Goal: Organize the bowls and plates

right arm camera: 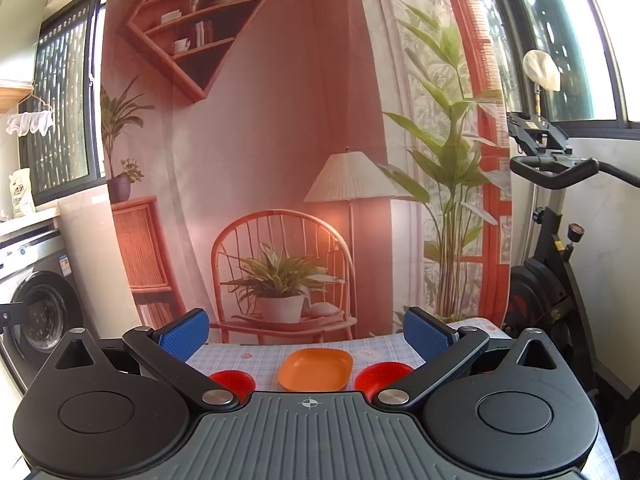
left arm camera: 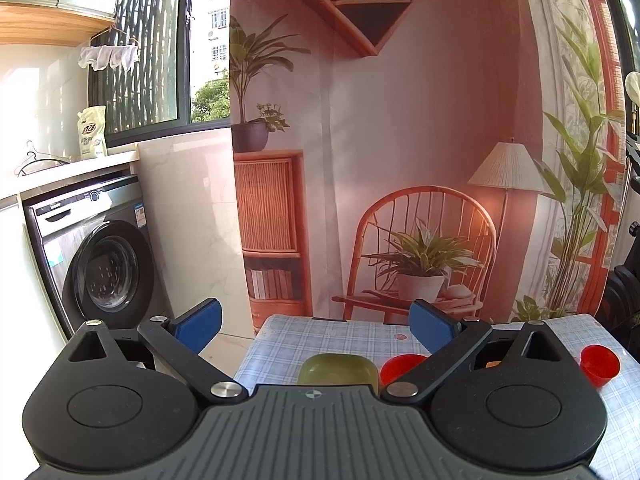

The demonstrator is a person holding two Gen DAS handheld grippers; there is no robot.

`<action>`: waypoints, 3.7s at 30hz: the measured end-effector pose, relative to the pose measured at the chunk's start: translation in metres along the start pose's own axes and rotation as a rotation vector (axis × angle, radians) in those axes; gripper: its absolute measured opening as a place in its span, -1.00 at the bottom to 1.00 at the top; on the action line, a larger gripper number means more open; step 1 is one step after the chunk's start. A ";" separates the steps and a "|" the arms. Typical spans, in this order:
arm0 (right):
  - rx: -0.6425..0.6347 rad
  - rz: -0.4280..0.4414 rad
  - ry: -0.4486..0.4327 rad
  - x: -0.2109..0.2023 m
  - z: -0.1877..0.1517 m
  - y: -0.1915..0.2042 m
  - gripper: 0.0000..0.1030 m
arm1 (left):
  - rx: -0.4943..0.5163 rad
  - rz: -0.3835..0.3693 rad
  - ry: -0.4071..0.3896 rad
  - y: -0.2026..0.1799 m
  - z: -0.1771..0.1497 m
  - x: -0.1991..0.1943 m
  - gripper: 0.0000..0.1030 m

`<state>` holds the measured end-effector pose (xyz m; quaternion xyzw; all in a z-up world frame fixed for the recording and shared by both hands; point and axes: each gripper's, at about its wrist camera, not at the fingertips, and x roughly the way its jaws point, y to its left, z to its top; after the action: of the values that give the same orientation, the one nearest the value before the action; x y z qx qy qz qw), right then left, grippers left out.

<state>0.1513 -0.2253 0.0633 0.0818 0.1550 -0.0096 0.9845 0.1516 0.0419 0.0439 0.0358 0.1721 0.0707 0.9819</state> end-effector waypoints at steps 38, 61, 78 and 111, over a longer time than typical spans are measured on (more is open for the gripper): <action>-0.006 0.082 0.234 0.240 -0.091 -0.005 0.75 | 0.090 -0.037 0.293 -0.010 -0.060 0.187 0.80; -0.042 0.110 0.280 0.203 -0.083 0.025 0.46 | -0.023 -0.018 0.308 0.053 -0.044 0.135 0.65; -0.020 0.097 0.375 0.213 -0.132 0.076 0.43 | -0.015 -0.038 0.392 0.068 -0.089 0.168 0.65; -0.108 0.289 0.740 0.261 -0.225 0.133 -0.68 | -0.052 -0.174 0.700 0.043 -0.193 0.216 -0.63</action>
<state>0.3374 -0.0552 -0.2068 0.0485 0.4863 0.1670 0.8563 0.2805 0.1263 -0.2049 -0.0304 0.4984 -0.0006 0.8664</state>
